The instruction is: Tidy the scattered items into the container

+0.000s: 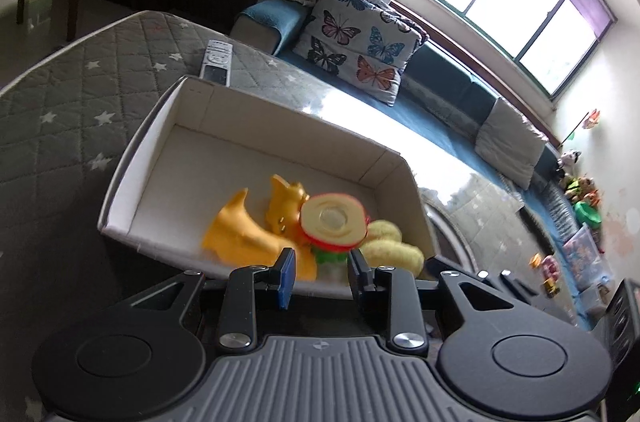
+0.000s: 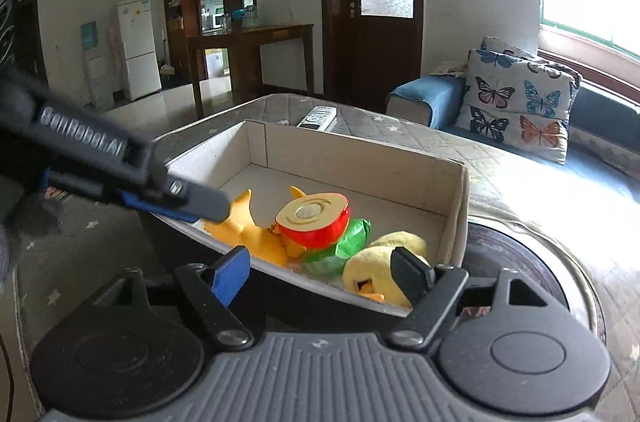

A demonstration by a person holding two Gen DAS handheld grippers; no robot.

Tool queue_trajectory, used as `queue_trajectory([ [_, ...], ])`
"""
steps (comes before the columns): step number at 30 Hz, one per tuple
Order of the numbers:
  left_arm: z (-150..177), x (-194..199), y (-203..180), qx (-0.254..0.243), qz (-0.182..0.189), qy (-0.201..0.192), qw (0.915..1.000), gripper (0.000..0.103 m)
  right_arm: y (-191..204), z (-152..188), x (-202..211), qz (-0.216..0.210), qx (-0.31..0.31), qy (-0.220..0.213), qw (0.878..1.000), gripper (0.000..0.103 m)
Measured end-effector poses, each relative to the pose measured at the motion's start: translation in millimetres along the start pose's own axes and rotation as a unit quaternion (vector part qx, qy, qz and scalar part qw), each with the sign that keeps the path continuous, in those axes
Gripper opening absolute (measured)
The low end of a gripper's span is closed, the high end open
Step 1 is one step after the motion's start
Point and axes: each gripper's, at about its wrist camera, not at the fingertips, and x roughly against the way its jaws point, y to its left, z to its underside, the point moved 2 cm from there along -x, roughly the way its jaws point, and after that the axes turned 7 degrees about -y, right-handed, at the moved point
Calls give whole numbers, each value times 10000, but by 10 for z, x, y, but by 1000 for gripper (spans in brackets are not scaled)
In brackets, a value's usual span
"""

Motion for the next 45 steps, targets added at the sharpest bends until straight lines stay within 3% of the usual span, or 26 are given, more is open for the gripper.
queue_trajectory([
  [18,475,344,19,-562,-818,-252,9947,31,148,331,357,287,-341,64,9990,103],
  [32,886,478,-21,-796,-1083,-229,9907,32,294,556,583,437,-532,101,9976,103],
  [45,999,435,37,-872,-1421,-220,9858,31,347,719,610,535,-709,215,9958,103],
])
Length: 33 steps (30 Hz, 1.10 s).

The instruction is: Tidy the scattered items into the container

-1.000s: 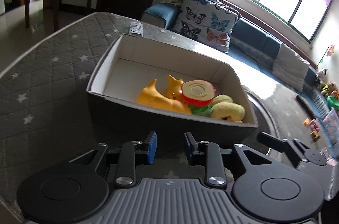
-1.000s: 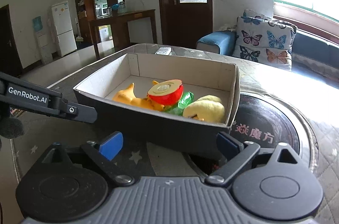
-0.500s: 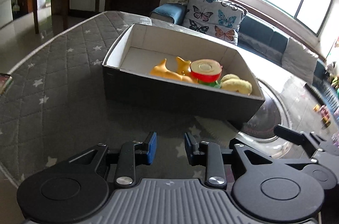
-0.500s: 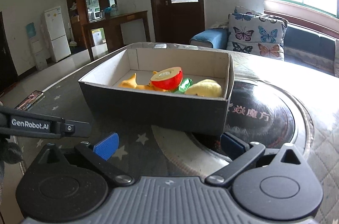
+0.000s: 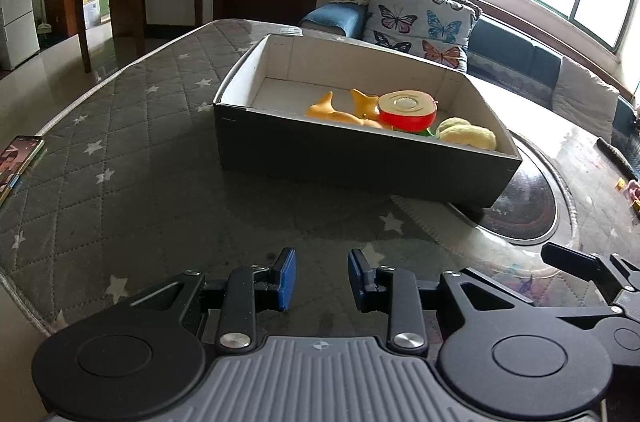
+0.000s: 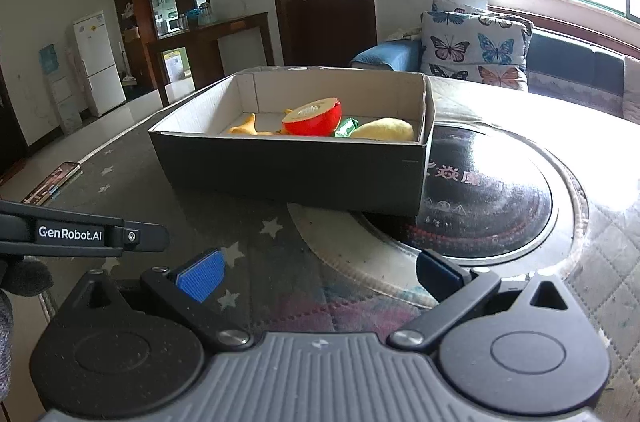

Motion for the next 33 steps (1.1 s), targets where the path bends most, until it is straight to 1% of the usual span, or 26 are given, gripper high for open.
queue_trajectory([
  [7,-17,-29,-16,-58,-61,-24,10000,31,31,-29,-17,-8,67,-6,10000,103],
  [15,-120,-39,-98,-143,-65,-122,9998,31,58,-96,-26,-19,105,-24,9999,103],
  [21,-181,-54,-145,-214,-30,-195,9996,31,35,-137,-76,18,20,35,10000,103],
  [24,-225,-73,-162,-305,-73,-234,9992,31,34,-155,-115,24,-19,51,10000,103],
  [28,-278,-127,-141,-246,32,-174,9995,31,40,-196,-172,38,-43,87,9999,103],
  [33,-307,-220,-146,-327,-51,-43,9994,31,32,-239,-243,84,-58,140,9998,103],
])
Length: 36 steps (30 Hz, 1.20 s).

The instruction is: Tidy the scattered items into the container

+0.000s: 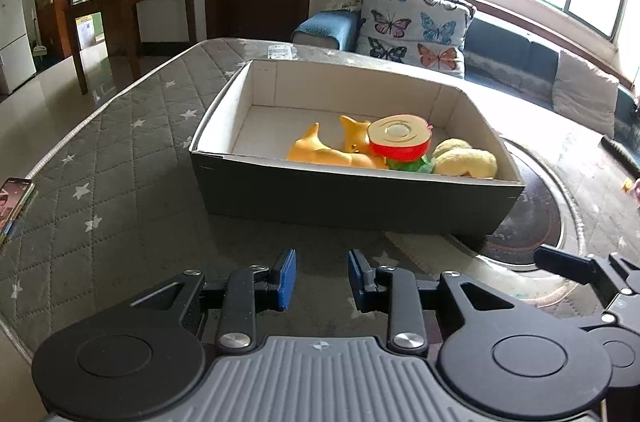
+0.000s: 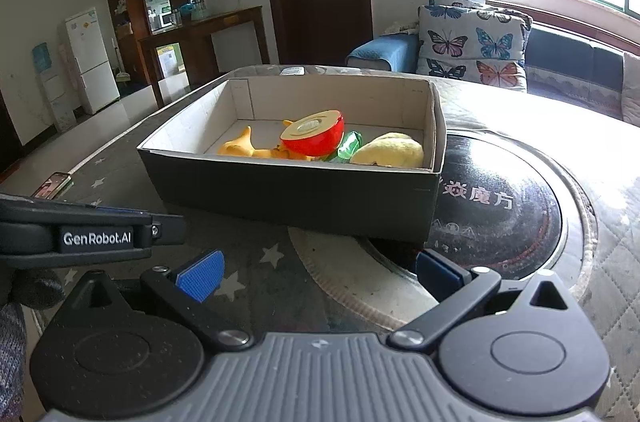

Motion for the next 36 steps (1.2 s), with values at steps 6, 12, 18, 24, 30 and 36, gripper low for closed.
queue_trajectory([
  [6,-35,-110,19,29,46,105,9999,31,-39,-39,-96,52,-53,84,9999,103],
  [12,-77,-216,-5,-14,72,152,9999,31,-53,-76,-187,43,-73,132,9999,103],
  [18,-126,-295,5,-47,42,173,9998,31,-83,-108,-252,82,-102,176,9998,103],
  [24,-136,-343,22,-46,39,210,9998,31,-96,-116,-310,92,-123,237,9996,103],
  [30,-144,-382,29,-59,35,238,9997,31,-88,-122,-365,93,-107,287,9995,103],
  [36,-146,-422,5,-70,64,262,9996,31,-89,-118,-418,103,-110,338,9993,103],
])
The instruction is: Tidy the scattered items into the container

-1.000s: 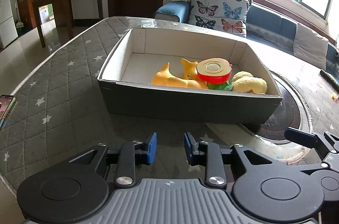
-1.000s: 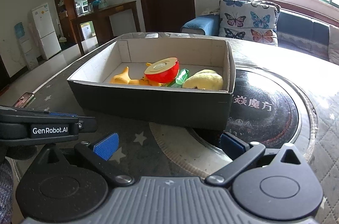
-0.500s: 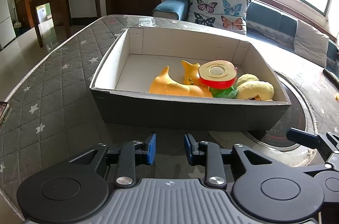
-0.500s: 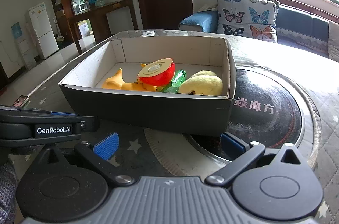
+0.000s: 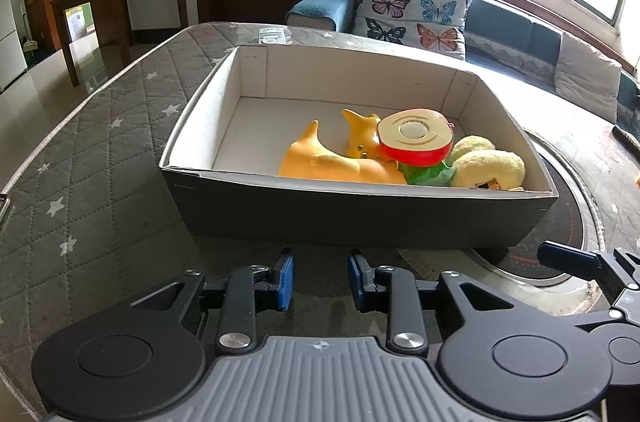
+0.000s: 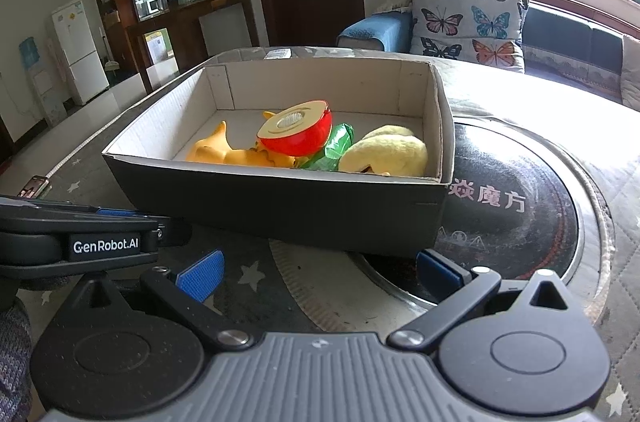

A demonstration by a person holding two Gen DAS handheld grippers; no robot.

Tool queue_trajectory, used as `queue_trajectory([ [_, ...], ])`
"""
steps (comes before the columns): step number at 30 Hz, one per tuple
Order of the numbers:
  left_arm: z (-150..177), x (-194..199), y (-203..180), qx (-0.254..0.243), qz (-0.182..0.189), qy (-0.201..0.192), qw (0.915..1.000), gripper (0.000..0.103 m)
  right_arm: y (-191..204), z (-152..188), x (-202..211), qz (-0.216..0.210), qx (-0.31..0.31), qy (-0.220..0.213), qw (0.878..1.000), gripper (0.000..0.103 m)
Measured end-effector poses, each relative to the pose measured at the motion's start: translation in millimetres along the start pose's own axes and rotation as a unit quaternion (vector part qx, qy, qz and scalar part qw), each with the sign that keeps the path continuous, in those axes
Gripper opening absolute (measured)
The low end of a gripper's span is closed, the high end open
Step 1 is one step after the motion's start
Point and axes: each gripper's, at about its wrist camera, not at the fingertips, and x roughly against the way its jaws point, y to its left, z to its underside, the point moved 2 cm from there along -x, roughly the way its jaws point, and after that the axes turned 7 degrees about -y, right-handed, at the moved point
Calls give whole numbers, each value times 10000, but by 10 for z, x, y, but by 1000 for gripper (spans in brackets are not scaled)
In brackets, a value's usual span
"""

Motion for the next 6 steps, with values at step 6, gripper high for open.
queue_trajectory([
  [6,-25,-28,-25,-14,0,-41,10000,30,-6,-24,-14,-12,-5,-27,10000,103],
])
